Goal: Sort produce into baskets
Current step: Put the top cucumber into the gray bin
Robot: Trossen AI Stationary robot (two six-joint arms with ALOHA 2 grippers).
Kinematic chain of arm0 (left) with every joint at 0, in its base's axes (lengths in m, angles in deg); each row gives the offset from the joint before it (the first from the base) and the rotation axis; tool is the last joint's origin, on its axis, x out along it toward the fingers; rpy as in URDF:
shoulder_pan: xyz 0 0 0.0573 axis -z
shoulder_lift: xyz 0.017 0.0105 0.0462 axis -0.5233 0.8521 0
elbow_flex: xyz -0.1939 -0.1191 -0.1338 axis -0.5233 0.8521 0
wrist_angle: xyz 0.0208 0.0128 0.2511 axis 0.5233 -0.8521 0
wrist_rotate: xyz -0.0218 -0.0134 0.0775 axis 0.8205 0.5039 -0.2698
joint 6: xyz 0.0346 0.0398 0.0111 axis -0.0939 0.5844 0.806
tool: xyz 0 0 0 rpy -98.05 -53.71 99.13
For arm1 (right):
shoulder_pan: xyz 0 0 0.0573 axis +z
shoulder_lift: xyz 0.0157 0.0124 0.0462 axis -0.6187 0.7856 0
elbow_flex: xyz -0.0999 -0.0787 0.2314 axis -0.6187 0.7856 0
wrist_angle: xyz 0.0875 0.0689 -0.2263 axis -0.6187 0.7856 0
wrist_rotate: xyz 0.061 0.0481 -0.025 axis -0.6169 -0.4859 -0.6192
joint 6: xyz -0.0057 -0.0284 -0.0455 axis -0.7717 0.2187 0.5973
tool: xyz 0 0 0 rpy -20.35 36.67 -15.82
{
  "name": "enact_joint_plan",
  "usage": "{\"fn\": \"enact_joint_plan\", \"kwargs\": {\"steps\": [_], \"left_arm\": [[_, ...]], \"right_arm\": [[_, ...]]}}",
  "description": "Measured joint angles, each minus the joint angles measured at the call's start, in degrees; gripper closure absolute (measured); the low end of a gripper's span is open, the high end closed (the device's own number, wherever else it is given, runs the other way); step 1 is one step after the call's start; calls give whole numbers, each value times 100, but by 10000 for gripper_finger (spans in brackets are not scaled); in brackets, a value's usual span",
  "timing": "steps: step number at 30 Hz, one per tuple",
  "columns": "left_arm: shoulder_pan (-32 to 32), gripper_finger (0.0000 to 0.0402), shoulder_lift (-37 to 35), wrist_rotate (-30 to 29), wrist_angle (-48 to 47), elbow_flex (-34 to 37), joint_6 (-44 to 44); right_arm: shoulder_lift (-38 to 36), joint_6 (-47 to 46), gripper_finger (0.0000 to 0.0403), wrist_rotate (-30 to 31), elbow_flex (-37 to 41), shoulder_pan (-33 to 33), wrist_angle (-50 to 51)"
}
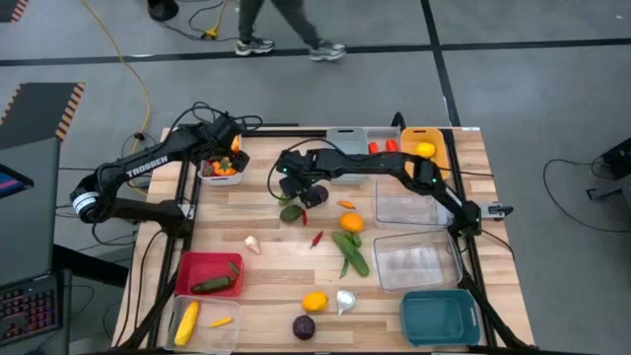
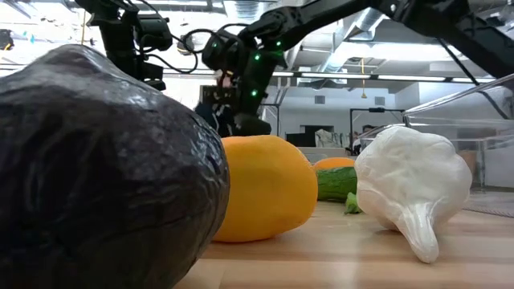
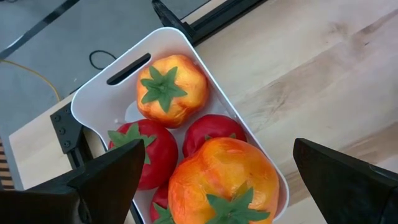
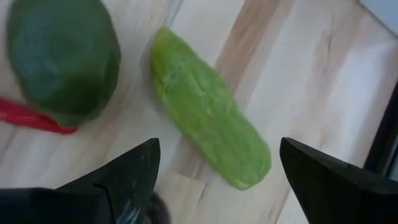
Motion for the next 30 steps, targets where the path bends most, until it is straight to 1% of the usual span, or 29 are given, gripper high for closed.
{"fn": "enact_joint_plan", "kwargs": {"steps": [4,7,17,25,30], "left_arm": [[0,4,0,7,2,0,0],[0,4,0,14,9,0,0],[0,4,0,16,22,0,0],[0,4,0,16,22,0,0],[0,4,0,16,22,0,0]], "right_arm": [[277,223,48,-7,-256,-73,108],[456,286,57,-10,-388,-129,187],[537,282,118,-22,-417,-248,505],[537,281,149,-22,-415,-219,656],[537,279,190,-21,-415,-215,654]]}}
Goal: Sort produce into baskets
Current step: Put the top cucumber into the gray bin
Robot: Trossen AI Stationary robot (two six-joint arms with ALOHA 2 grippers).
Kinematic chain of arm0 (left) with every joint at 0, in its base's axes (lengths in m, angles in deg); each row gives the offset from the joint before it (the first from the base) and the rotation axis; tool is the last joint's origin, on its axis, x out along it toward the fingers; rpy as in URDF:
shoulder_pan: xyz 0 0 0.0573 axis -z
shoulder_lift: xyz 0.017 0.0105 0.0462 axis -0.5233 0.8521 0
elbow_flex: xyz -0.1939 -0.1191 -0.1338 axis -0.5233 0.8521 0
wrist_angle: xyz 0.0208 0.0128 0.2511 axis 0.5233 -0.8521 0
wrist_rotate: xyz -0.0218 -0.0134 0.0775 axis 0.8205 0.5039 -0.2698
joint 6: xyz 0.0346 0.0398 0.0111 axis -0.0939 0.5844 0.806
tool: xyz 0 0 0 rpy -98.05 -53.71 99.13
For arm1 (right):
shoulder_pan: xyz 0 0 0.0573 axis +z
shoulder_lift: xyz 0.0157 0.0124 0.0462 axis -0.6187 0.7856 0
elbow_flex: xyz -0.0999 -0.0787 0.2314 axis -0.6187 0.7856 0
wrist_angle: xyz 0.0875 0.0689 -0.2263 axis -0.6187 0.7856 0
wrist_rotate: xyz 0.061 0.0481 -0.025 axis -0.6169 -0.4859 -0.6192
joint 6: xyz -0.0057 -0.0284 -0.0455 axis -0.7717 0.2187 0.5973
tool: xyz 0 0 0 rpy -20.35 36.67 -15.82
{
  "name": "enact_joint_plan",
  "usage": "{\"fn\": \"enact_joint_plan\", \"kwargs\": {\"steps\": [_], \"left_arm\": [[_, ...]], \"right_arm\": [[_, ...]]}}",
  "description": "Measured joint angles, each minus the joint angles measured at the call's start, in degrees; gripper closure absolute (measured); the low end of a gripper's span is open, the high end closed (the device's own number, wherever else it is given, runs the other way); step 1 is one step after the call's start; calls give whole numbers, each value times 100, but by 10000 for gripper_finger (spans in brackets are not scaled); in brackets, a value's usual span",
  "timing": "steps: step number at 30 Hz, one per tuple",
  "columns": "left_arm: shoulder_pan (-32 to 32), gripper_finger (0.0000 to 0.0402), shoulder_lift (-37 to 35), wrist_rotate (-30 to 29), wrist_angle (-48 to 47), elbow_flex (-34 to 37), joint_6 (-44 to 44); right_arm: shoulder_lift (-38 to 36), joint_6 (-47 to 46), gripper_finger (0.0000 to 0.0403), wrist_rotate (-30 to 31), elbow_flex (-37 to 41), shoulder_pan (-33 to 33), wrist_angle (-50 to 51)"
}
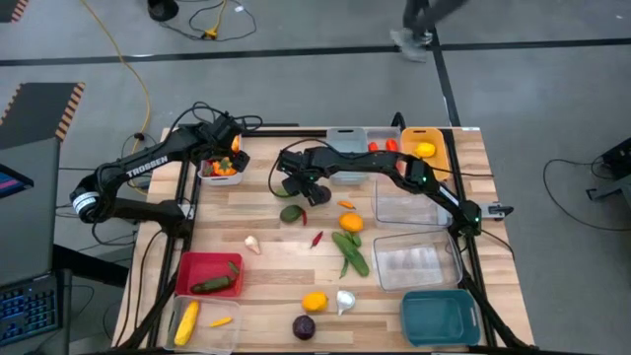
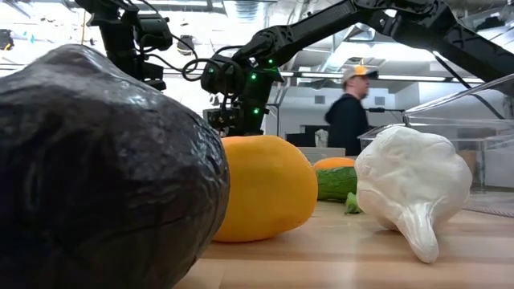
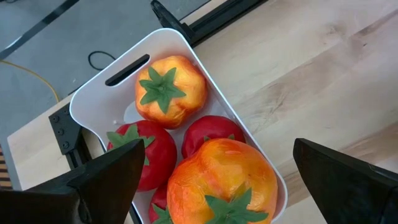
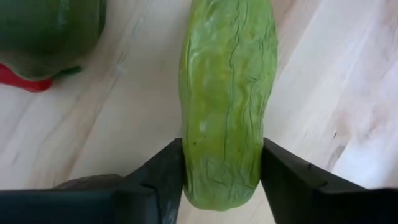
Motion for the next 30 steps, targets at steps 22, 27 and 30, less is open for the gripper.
{"fn": "enact_joint_plan", "kwargs": {"steps": [22,27,30], "left_arm": [[2,4,0,-2,-2,0,0],[2,4,0,-3,-1,0,0],[0,4,0,-3,0,0,2]], "right_arm": [[-729,-262,217,27,2,146,117],[-1344,-563,212,29,2,15,512],[-1732,-925,214,29,2,-133,929]]}}
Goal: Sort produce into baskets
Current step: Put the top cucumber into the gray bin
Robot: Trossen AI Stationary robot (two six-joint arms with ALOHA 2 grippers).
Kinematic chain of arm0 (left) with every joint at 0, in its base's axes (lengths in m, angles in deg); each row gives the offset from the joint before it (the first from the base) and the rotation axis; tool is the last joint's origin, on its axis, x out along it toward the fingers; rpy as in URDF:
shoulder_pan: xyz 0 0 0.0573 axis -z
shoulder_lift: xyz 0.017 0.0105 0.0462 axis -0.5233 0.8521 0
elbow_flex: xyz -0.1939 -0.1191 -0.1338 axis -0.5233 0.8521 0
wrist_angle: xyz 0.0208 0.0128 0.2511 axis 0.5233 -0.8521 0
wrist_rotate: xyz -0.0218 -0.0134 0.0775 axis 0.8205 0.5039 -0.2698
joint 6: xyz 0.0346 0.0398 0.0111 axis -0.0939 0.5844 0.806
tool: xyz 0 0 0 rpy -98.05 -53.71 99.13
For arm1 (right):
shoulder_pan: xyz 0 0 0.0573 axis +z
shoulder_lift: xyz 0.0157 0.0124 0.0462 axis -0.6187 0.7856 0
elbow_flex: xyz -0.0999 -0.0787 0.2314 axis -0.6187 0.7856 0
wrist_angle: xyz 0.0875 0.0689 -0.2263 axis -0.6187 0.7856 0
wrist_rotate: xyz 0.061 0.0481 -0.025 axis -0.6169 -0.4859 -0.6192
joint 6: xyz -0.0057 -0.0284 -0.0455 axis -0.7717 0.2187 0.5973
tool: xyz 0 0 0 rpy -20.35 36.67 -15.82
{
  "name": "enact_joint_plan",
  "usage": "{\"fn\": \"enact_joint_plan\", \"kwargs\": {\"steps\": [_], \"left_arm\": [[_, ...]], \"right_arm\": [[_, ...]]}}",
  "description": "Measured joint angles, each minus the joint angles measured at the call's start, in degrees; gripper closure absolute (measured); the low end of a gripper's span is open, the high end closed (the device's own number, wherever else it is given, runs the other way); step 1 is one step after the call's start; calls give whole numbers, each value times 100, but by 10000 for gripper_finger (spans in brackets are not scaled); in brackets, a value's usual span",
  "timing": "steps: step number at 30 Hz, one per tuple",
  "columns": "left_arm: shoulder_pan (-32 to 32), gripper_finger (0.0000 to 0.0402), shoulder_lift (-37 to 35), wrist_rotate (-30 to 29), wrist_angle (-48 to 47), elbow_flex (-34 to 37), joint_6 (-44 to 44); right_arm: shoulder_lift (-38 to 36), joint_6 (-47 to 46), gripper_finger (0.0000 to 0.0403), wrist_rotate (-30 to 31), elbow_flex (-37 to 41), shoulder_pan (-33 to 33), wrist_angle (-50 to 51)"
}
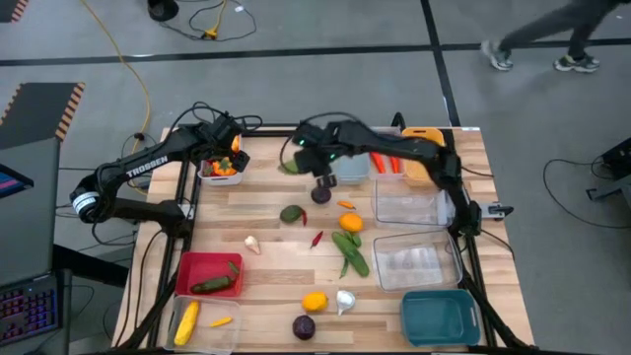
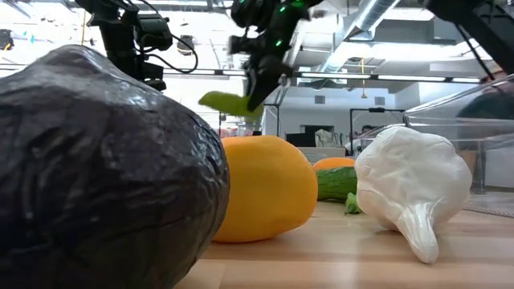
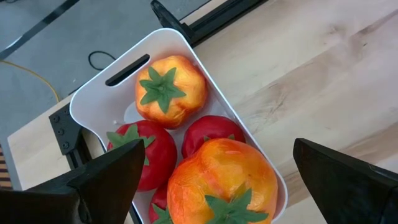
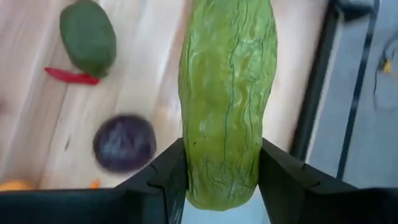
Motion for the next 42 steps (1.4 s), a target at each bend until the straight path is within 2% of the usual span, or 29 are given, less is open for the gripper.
{"fn": "enact_joint_plan", "kwargs": {"steps": [8,19,33,42], "left_arm": [[0,4,0,4,35,0,59],[2,4,-2,10,37,0,18],[0,4,-2,12,42,0,164],[3,4,-4,20,79,0,271]], "right_arm": [[-619,-1321,207,-2,0,-599,822],[-515,-3145,204,2,48,-1410,1675],[-526,-3623,187,0,118,-1521,1691],[-526,-3623,151,0,118,-1517,1691]]}}
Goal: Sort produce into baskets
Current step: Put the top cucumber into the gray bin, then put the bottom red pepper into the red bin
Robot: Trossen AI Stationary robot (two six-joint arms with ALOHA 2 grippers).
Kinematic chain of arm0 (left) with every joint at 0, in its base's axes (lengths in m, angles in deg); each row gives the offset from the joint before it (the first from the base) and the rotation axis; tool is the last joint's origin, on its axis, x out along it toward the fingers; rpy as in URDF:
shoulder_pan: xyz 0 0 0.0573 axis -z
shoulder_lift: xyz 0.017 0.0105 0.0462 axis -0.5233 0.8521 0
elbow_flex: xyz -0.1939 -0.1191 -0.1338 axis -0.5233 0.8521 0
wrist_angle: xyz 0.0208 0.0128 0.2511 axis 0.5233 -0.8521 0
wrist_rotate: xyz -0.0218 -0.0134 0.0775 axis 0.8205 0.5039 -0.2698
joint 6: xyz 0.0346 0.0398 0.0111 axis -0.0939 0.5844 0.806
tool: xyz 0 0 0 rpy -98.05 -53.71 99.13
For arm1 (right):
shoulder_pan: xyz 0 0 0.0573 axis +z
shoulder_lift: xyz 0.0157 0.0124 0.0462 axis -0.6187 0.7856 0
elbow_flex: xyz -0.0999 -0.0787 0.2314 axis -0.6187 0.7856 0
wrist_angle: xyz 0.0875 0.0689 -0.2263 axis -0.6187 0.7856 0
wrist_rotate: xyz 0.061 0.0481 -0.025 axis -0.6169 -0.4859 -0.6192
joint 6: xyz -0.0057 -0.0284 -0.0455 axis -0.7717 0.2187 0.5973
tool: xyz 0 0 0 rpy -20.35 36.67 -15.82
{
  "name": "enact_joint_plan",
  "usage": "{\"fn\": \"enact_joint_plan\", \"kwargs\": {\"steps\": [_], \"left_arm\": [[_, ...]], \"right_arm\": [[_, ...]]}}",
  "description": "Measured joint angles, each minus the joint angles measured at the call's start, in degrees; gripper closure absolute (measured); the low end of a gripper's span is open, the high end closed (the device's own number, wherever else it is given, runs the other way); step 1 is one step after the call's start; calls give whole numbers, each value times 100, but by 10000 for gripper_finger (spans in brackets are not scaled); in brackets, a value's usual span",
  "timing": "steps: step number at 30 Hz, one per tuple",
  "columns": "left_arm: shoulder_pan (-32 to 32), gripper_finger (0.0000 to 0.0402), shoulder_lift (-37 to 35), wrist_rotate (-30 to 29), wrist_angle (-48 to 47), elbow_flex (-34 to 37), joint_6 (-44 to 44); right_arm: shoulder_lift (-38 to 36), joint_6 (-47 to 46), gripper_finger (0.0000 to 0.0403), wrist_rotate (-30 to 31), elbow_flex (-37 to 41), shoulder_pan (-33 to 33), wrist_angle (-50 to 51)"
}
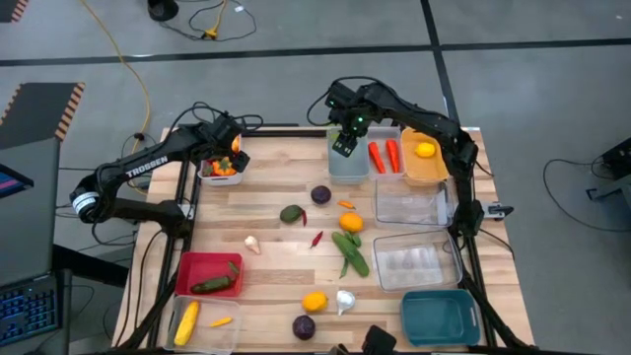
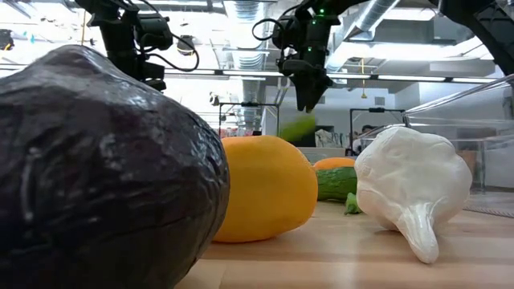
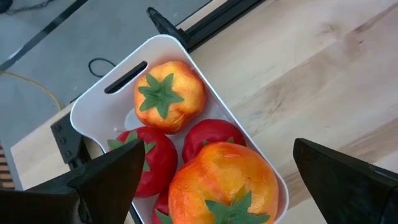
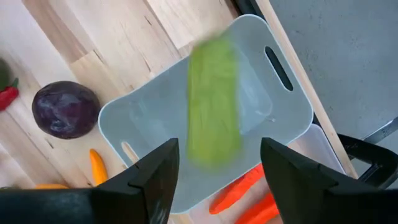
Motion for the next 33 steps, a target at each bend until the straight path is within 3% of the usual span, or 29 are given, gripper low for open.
{"fn": "enact_joint_plan", "kwargs": {"steps": [8,15,22,33], "left_arm": [[234,4,-16,167,9,-334,288],[936,4,-20,670,280,-554,572],[2087,4,-18,1131,746,-555,855],[3565,4,552,1150,1841,-559,647]], "right_arm": [[0,2,137,0,0,2,2],[-157,36,137,-2,1,106,-140],[-815,192,137,-2,2,439,-479],[-2252,56,137,2,435,1359,-931]]}}
